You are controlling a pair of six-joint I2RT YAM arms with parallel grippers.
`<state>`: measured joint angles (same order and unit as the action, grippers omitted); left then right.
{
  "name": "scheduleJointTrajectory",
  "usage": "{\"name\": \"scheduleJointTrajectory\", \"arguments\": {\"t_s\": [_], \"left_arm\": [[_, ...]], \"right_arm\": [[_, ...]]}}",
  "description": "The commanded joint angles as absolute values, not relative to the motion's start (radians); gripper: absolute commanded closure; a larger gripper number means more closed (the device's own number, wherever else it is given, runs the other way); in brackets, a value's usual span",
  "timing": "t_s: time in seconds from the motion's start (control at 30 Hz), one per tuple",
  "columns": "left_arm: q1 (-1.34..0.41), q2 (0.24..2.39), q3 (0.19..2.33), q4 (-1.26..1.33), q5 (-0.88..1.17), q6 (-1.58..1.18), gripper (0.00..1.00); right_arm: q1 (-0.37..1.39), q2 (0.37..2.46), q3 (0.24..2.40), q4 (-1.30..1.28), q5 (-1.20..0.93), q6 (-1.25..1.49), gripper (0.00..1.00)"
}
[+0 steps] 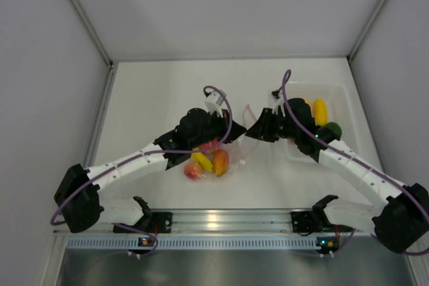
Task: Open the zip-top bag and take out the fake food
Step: Adjust the zipper food storage bag at the center of the board.
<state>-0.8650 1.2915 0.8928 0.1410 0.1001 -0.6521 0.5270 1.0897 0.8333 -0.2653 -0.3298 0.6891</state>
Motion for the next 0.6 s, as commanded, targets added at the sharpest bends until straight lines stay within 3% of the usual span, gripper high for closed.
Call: {"name": "scheduleJointTrajectory", "arguments": {"t_s": [0.0, 0.33, 0.57], "left_arm": [[-0.891, 1.238, 0.861, 0.273, 0.067, -0.676, 1.00], [-0.962, 1.172, 0.720, 0.396, -0.044, -0.715, 1.00], [-0.971, 1.120, 0.692, 0.394, -0.094, -0.716, 1.00]], "right_arm": [[0.592, 1.137, 0.807, -0.129, -0.292, 0.745, 0.78], [0.686, 1.246, 0.733, 0.057, -0.221, 0.877, 0.80], [0.810, 1.287, 0.669, 0.172, -0.054, 1.011, 0.80]]}}
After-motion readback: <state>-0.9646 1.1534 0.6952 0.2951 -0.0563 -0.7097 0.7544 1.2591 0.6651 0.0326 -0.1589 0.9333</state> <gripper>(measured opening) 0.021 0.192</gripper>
